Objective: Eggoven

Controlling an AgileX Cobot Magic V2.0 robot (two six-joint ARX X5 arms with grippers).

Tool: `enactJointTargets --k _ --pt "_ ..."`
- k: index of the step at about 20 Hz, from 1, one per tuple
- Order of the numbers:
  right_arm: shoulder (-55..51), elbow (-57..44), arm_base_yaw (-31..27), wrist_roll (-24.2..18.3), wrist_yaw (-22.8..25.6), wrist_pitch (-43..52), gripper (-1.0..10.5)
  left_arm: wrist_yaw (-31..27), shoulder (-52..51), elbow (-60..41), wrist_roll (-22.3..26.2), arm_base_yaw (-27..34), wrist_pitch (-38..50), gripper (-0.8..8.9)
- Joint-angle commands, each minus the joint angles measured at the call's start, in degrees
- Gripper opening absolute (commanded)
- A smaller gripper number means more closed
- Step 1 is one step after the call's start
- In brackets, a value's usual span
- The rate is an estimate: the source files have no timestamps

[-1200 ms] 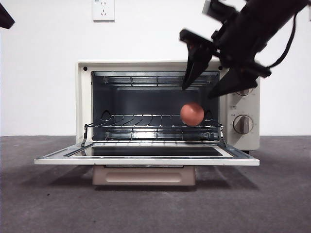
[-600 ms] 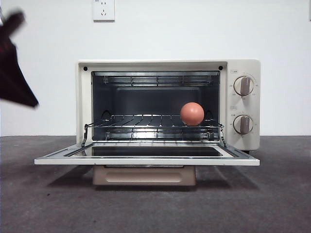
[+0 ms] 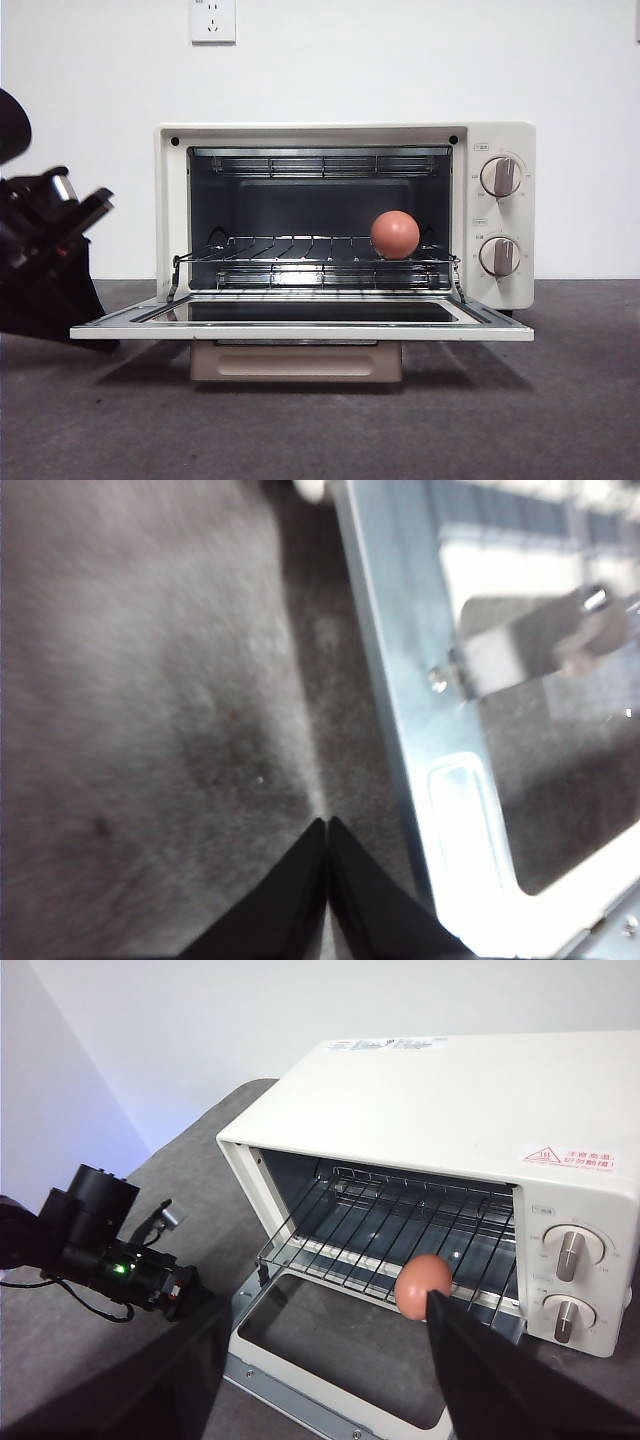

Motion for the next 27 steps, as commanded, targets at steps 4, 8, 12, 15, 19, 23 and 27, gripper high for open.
enactJointTargets --k 4,8,12,15,19,23,27 --pt "0.44 0.96 0.44 -0.70 0.50 0.33 3.1 4.72 2.99 0.20 -0.11 -1.29 2.36 0.05" --pt "0.44 0.96 0.44 -1.03 1.84 0.31 3.1 13.00 2.99 0.22 -1.11 -0.46 4.39 0.05" --pt "0.44 0.96 0.44 -1.29 1.99 0.26 3.1 20.28 2.97 0.28 -6.38 1.05 10.47 0.06" --pt "0.44 0.96 0.44 -1.29 1.99 0.28 3.1 21.59 2.97 0.28 -10.47 1.90 15.08 0.06" --pt "0.44 0.96 0.44 -1.25 1.97 -0.11 3.1 22.08 2.97 0.39 -18.49 2.19 26.40 0.06" --pt "0.44 0.96 0.44 -0.63 1.95 -1.77 3.1 16.94 2.97 0.79 -27.28 2.16 40.74 0.06" --pt "0.44 0.96 0.44 -0.66 1.95 -2.38 3.1 15.06 2.95 0.87 -29.00 2.14 43.50 0.06"
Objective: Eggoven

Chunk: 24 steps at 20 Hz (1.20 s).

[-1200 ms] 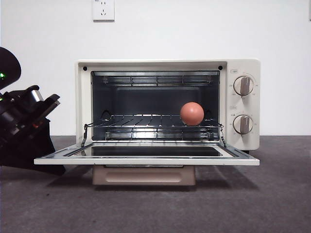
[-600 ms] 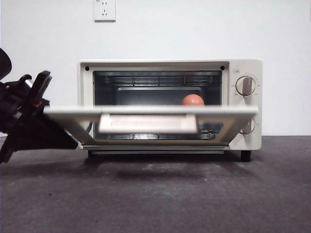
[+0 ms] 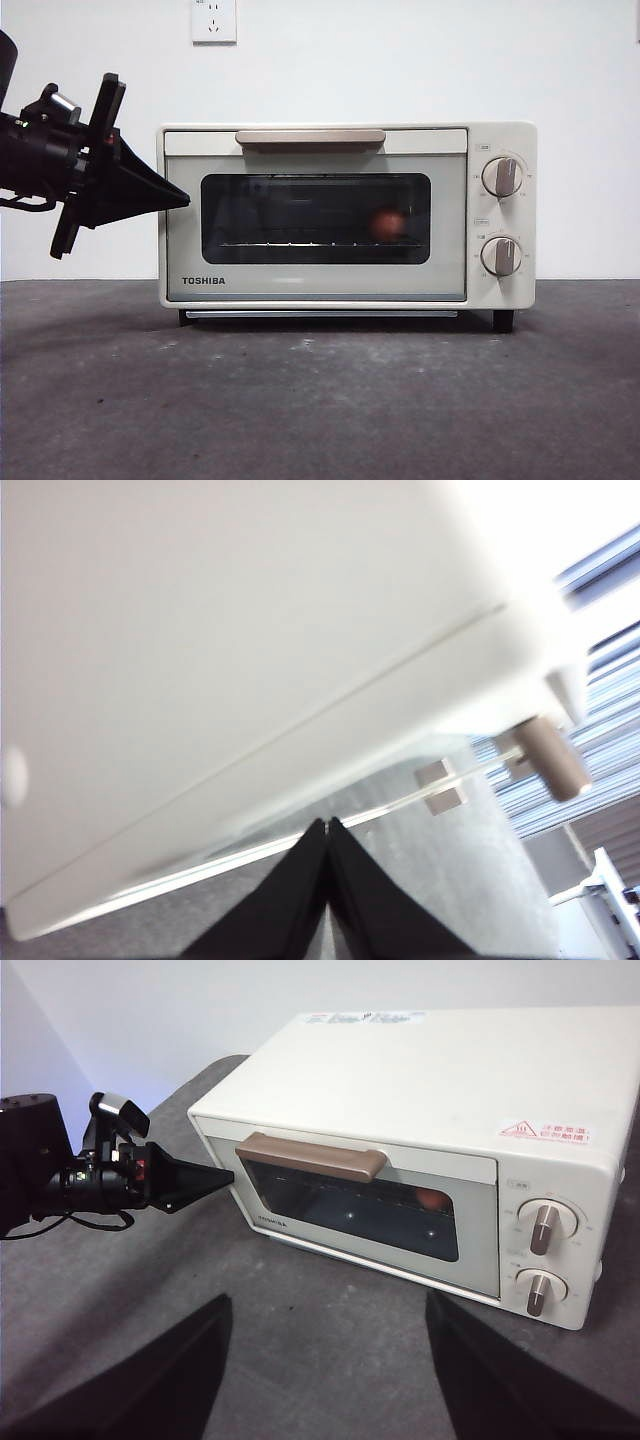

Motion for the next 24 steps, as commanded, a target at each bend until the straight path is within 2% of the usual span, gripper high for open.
enactJointTargets --k 1,5,9,18,21,24 --pt "0.33 0.96 0.44 0.20 0.09 0.37 3.1 0.24 0.70 0.61 -1.38 -0.20 -0.07 0.06" --pt "0.33 0.96 0.44 0.09 0.09 0.24 3.1 0.24 -1.33 0.61 -0.42 -1.38 -3.39 0.06" --pt "0.37 0.96 0.44 -0.98 0.15 -0.68 3.1 -1.86 -6.69 0.61 4.39 -3.37 -10.99 0.06" --pt "0.33 -0.35 0.42 -2.64 1.38 -2.19 2.9 -20.15 -26.47 0.61 19.10 -11.34 -37.73 0.06" --pt "0.17 -3.52 0.42 -2.64 1.36 -0.48 2.9 -25.83 -33.33 0.61 20.48 -14.71 -43.43 0.06" --pt "-1.07 -9.49 0.44 -2.64 1.03 5.49 2.5 -30.99 -39.45 0.61 20.76 -17.92 -47.50 0.06"
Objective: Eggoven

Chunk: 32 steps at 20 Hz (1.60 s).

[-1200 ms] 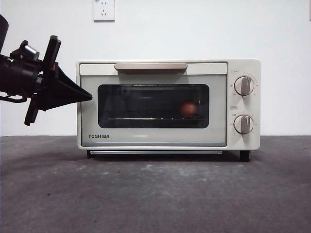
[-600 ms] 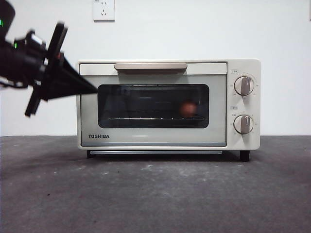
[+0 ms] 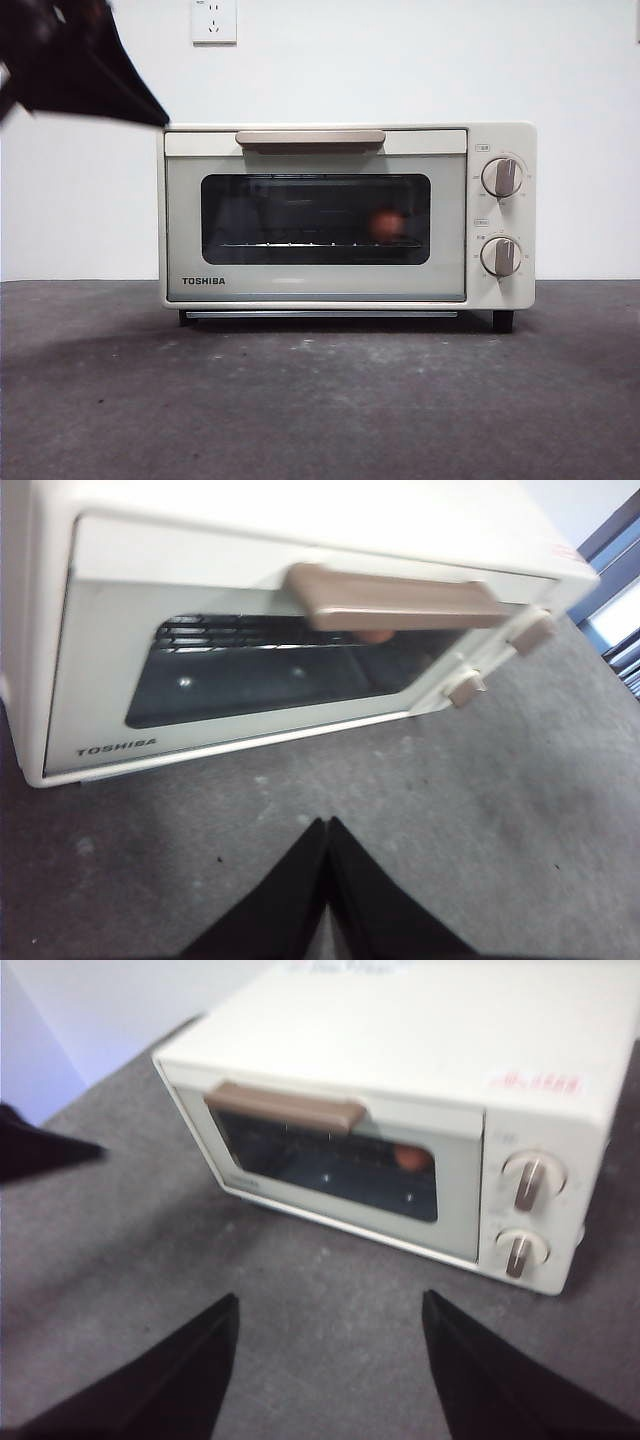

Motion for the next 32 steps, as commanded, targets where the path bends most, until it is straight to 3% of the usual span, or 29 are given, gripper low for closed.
enactJointTargets --k 1,7,9,15,22,32 --pt "-0.83 -5.73 0.44 -0.48 -0.76 6.91 2.2 -5.22 -4.81 0.61 2.45 -2.86 -3.04 0.06" --pt "-2.34 -17.73 0.44 -0.87 -1.62 25.62 0.0 -15.02 -13.38 0.61 4.48 -8.28 -11.72 0.06" --pt "-2.32 -19.76 0.44 -1.07 -1.66 28.20 0.0 -16.41 -15.06 0.59 5.18 -9.44 -13.70 0.06" --pt "-2.19 -21.22 0.42 -2.23 -1.11 28.81 0.0 -16.41 -16.90 0.59 5.55 -10.58 -14.86 0.06" --pt "-2.29 -21.20 0.42 -2.19 4.68 29.14 0.0 -16.35 -16.76 0.59 5.55 -10.58 -15.63 0.06" --pt "-2.29 -21.20 0.42 -2.19 5.01 29.14 0.0 -16.35 -16.74 0.59 5.55 -10.58 -15.58 0.06"
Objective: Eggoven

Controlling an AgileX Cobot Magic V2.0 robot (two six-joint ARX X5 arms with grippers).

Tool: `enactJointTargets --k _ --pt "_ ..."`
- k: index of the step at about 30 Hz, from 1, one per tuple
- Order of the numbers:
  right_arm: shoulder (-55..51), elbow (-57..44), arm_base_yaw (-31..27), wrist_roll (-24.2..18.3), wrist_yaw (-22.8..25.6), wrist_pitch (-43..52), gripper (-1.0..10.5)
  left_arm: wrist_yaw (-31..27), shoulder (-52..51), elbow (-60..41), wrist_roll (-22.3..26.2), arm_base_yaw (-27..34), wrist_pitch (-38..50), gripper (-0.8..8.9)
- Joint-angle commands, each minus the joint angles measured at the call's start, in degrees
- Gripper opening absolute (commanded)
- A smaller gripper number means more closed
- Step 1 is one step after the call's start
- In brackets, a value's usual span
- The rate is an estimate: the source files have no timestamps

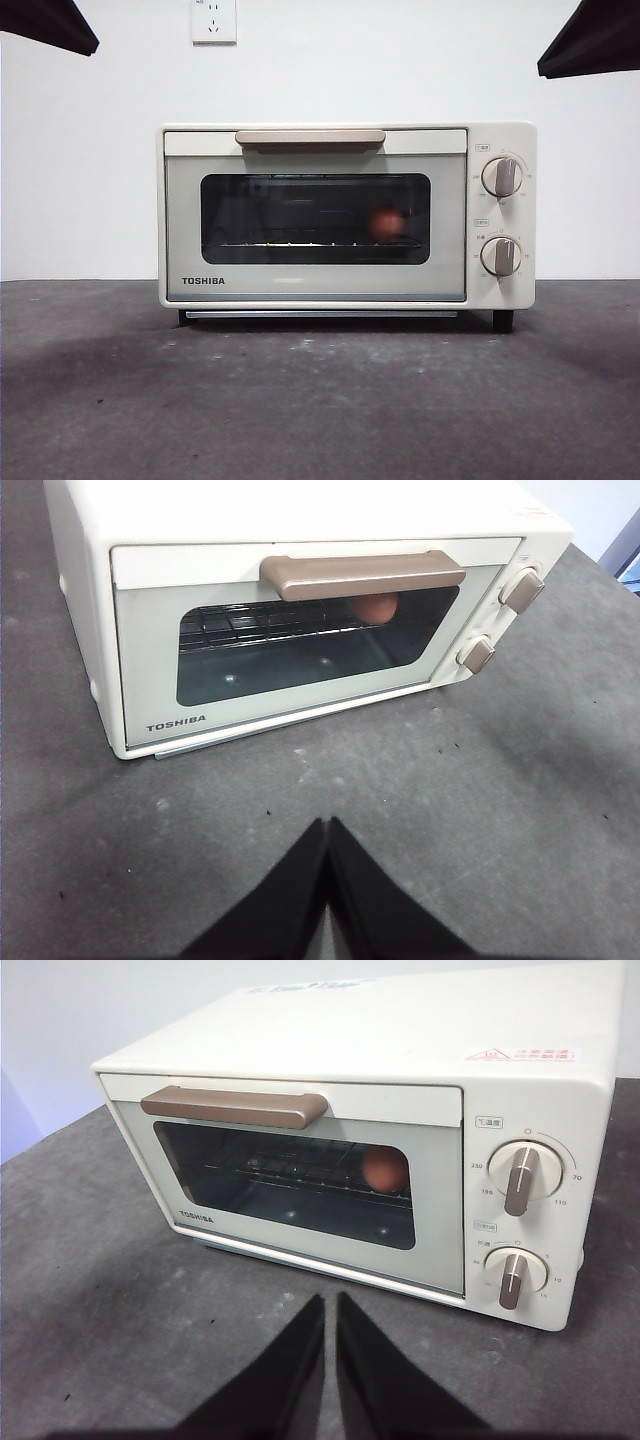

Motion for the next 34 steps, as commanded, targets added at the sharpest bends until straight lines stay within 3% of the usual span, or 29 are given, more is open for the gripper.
enactJointTargets --k 1,3,7,11,17,21,26,34 --pt "0.11 0.02 0.42 -0.66 0.24 0.79 0.0 -0.24 0.35 0.59 0.94 -0.31 0.68 0.06" --pt "0.11 0.02 0.42 -0.66 0.24 0.79 0.0 -0.26 0.35 0.59 1.73 -0.31 0.66 0.06" --pt "0.11 0.02 0.42 -0.66 0.24 0.79 0.0 -4.09 -1.29 0.48 12.68 1.27 3.78 0.06" --pt "0.11 0.02 0.42 -0.66 0.24 0.79 0.0 -5.75 -6.19 -1.73 18.16 9.73 11.02 0.06" --pt "0.11 0.02 0.42 -0.66 0.24 0.79 0.0 -6.32 -18.32 -11.85 19.12 23.71 19.23 0.06" --pt "0.11 0.02 0.42 -0.66 0.24 0.79 0.0 -6.40 -25.70 -18.93 19.34 29.14 20.87 0.06" --pt "0.11 0.02 0.42 -0.66 0.24 0.79 0.0 -6.38 -32.24 -27.78 17.75 32.41 20.83 0.06" --pt "0.11 0.02 0.42 -0.66 0.24 0.76 0.0 -6.38 -37.79 -37.62 16.33 32.76 20.74 0.06"
